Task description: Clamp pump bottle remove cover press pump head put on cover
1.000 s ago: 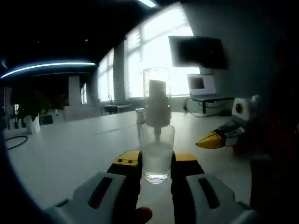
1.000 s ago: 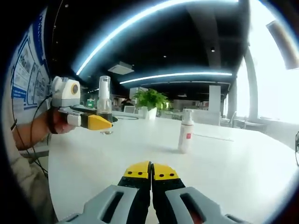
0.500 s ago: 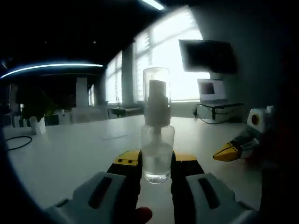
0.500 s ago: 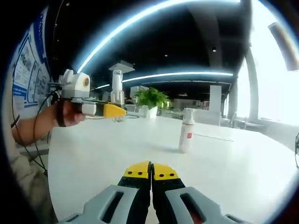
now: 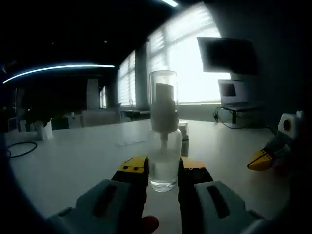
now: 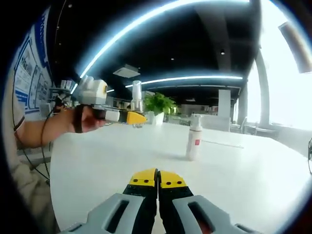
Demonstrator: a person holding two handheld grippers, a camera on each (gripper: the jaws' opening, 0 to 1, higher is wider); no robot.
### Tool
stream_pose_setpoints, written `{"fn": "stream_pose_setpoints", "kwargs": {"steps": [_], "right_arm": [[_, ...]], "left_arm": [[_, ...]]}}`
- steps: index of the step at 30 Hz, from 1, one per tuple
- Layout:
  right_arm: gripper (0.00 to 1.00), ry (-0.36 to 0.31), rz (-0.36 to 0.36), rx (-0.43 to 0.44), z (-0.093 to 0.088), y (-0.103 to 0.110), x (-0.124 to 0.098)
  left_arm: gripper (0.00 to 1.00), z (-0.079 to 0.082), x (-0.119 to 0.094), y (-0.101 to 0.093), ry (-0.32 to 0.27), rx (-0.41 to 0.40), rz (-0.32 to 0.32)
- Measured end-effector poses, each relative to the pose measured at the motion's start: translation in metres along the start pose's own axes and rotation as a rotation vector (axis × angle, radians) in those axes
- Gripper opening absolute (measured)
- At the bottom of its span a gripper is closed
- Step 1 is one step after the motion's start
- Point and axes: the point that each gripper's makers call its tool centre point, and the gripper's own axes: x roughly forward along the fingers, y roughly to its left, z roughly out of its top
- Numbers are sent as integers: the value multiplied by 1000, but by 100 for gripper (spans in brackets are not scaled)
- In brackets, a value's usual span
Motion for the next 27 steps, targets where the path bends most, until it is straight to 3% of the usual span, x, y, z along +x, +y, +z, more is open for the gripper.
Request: {"fn": "stream_pose_setpoints", "kwargs": {"steps": [6, 7, 15, 20, 27], "right_arm": [[0, 1, -7, -14, 0, 1, 0], [0, 2, -5, -13, 0, 2, 0], [0, 3, -15, -16, 0, 1, 0], [0, -4, -23, -10, 1, -2, 0], [0, -3, -37, -21, 0, -4, 0]], "left_arm": [[15, -8, 19, 11, 11, -12, 13], [15, -13, 26, 23, 18, -9, 20], [15, -32, 40, 31, 60, -18, 40], [15, -34, 52, 36, 61, -17, 52], [15, -44, 70, 58, 55, 6, 84]]}}
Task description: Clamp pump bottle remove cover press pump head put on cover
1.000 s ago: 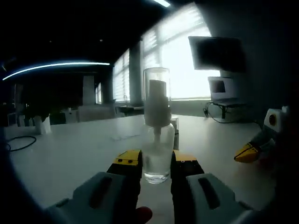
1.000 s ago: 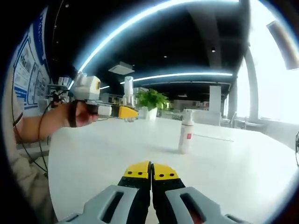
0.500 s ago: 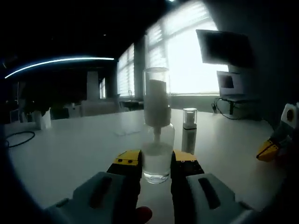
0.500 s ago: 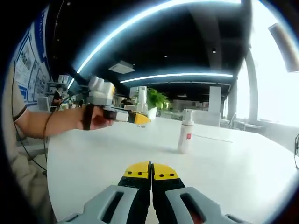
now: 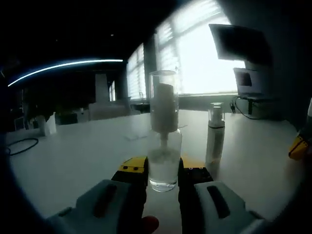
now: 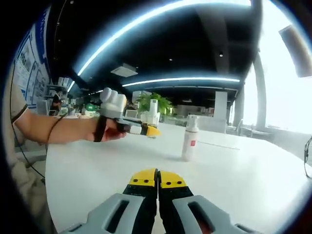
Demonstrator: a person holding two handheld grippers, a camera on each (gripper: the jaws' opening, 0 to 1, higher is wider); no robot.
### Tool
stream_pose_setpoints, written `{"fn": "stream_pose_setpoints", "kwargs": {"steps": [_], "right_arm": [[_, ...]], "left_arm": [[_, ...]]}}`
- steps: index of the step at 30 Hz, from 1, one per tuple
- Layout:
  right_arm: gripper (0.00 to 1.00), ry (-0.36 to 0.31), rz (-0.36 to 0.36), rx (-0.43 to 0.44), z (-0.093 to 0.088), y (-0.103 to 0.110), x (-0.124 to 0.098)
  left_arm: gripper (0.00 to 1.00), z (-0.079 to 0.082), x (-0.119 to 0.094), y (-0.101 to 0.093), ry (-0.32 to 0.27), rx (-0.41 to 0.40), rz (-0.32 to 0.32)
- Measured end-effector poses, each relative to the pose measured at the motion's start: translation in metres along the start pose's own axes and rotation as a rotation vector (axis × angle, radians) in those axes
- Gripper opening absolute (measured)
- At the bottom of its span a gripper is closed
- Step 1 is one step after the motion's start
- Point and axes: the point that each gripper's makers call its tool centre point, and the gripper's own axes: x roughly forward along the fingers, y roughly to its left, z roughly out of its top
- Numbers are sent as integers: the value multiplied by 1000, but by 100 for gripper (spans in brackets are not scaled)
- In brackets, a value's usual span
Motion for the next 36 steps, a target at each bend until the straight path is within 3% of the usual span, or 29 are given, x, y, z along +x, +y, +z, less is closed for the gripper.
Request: {"fn": "stream_pose_setpoints", "kwargs": {"steps": [7, 13, 23, 27, 36], "right_arm": [[0, -2, 1, 8, 0, -2, 1], [0, 8, -7, -5, -2, -3, 1], [0, 21, -7, -28, -4, 0, 3], [0, 20, -5, -31, -4, 0, 3], [0, 22, -10, -30, -4, 0, 3]], "left_arm": [[15, -12, 7, 11, 23, -23, 17], [15, -25, 9, 8, 52, -45, 17], [15, -28, 11, 8, 57, -59, 11], [15, -29, 13, 9, 60, -11, 16], [15, -34, 17, 8, 89, 4, 15]]}}
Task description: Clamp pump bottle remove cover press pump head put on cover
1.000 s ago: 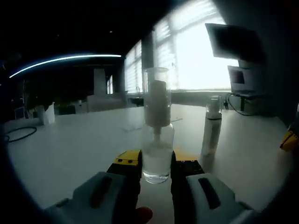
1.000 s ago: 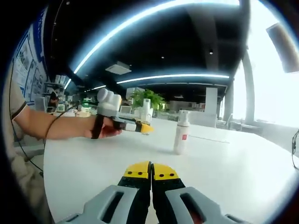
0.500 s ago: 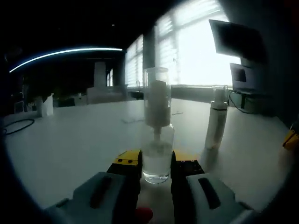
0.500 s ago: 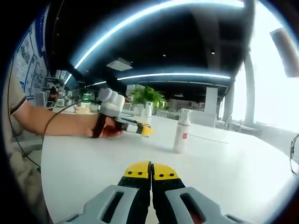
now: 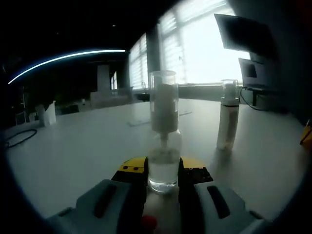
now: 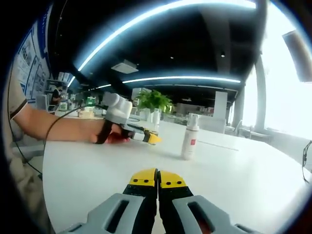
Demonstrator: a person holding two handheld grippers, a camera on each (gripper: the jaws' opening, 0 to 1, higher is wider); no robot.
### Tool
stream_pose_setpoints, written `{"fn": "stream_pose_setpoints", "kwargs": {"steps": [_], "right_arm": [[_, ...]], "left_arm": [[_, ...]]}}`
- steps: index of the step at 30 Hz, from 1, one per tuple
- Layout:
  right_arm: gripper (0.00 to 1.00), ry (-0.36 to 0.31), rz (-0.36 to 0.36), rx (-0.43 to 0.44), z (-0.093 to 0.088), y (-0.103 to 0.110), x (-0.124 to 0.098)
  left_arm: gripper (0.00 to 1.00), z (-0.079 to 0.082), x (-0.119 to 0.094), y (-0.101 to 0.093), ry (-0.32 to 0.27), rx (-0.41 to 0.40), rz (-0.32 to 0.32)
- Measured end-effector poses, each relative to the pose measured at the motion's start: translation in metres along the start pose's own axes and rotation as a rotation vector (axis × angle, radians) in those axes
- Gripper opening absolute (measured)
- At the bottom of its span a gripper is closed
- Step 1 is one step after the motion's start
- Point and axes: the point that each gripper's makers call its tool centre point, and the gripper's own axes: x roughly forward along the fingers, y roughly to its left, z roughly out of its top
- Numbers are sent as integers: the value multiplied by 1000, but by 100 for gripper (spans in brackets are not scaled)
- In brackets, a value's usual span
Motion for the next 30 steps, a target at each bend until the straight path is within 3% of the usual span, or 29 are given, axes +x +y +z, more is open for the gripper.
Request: {"fn": "stream_pose_setpoints", "kwargs": {"steps": [19, 30], "right_arm": [[0, -6, -3, 7, 1, -1, -1], [0, -18, 7, -42, 3, 1, -1]], "left_arm": [[21, 2, -4, -1, -22, -9, -4], [23, 2, -11, -9, -24, 2, -20]]}}
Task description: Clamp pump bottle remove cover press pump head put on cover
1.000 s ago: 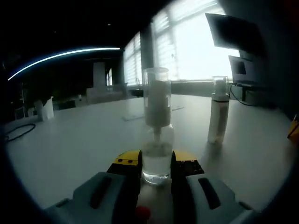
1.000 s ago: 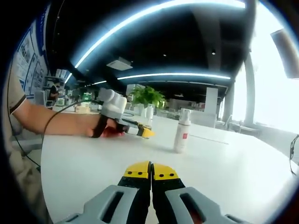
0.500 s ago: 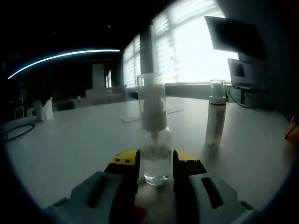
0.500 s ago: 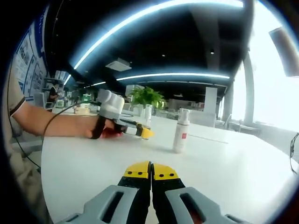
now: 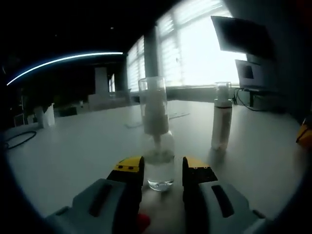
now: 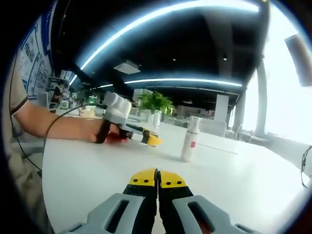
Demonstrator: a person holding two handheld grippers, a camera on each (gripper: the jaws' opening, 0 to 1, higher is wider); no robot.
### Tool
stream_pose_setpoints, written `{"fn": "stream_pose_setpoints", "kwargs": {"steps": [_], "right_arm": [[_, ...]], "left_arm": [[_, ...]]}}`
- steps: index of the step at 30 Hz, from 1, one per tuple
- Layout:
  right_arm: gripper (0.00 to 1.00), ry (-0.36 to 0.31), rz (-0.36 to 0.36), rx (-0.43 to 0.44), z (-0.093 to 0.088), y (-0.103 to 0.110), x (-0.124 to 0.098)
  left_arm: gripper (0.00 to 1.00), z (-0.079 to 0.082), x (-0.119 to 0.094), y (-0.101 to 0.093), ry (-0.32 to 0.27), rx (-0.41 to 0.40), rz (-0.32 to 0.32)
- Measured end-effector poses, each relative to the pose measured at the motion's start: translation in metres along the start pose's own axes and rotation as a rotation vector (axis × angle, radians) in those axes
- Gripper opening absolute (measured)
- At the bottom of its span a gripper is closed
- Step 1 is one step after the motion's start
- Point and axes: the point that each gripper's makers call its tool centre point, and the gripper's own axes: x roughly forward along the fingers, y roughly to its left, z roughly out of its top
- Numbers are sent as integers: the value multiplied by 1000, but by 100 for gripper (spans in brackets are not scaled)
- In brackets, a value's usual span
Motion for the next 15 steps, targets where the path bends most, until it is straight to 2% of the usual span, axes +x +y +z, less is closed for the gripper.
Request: {"fn": "stream_pose_setpoints", "kwargs": {"steps": [9, 15], "right_arm": [[0, -14, 20, -75, 2, 3, 1], [0, -13, 16, -74, 2, 3, 1]], "left_arm": [[23, 2, -6, 1, -11, -38, -6], [24, 6, -13, -1, -20, -45, -22]]}}
